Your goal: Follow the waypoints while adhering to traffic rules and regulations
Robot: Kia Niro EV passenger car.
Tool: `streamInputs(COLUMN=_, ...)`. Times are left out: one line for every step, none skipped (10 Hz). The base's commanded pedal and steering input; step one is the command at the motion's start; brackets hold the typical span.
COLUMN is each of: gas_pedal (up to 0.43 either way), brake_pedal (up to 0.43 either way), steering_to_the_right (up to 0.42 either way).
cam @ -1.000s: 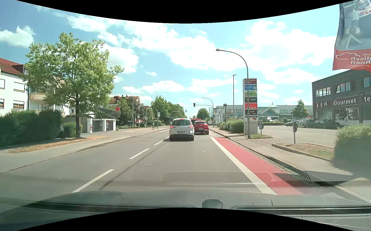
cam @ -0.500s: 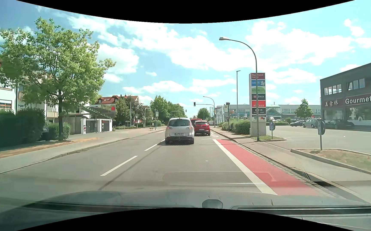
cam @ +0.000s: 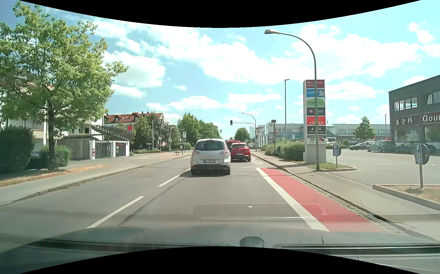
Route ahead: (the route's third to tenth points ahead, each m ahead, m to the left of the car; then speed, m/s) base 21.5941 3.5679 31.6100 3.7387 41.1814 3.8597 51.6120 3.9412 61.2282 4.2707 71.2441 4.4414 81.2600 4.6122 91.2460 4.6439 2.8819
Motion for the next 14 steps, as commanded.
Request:
streamInputs(gas_pedal=0.0, brake_pedal=0.244, steering_to_the_right=-0.004)
streamInputs(gas_pedal=0.0, brake_pedal=0.244, steering_to_the_right=-0.005)
streamInputs(gas_pedal=0.0, brake_pedal=0.238, steering_to_the_right=-0.005)
streamInputs(gas_pedal=0.0, brake_pedal=0.226, steering_to_the_right=-0.004)
streamInputs(gas_pedal=0.0, brake_pedal=0.171, steering_to_the_right=-0.005)
streamInputs(gas_pedal=0.0, brake_pedal=0.037, steering_to_the_right=-0.005)
streamInputs(gas_pedal=0.0, brake_pedal=0.006, steering_to_the_right=-0.004)
streamInputs(gas_pedal=0.0, brake_pedal=0.006, steering_to_the_right=-0.004)
streamInputs(gas_pedal=0.0, brake_pedal=0.006, steering_to_the_right=-0.004)
streamInputs(gas_pedal=0.0, brake_pedal=0.006, steering_to_the_right=-0.003)
streamInputs(gas_pedal=0.059, brake_pedal=0.006, steering_to_the_right=-0.002)
streamInputs(gas_pedal=0.138, brake_pedal=0.006, steering_to_the_right=-0.002)
streamInputs(gas_pedal=0.177, brake_pedal=0.006, steering_to_the_right=-0.001)
streamInputs(gas_pedal=0.189, brake_pedal=0.006, steering_to_the_right=-0.001)
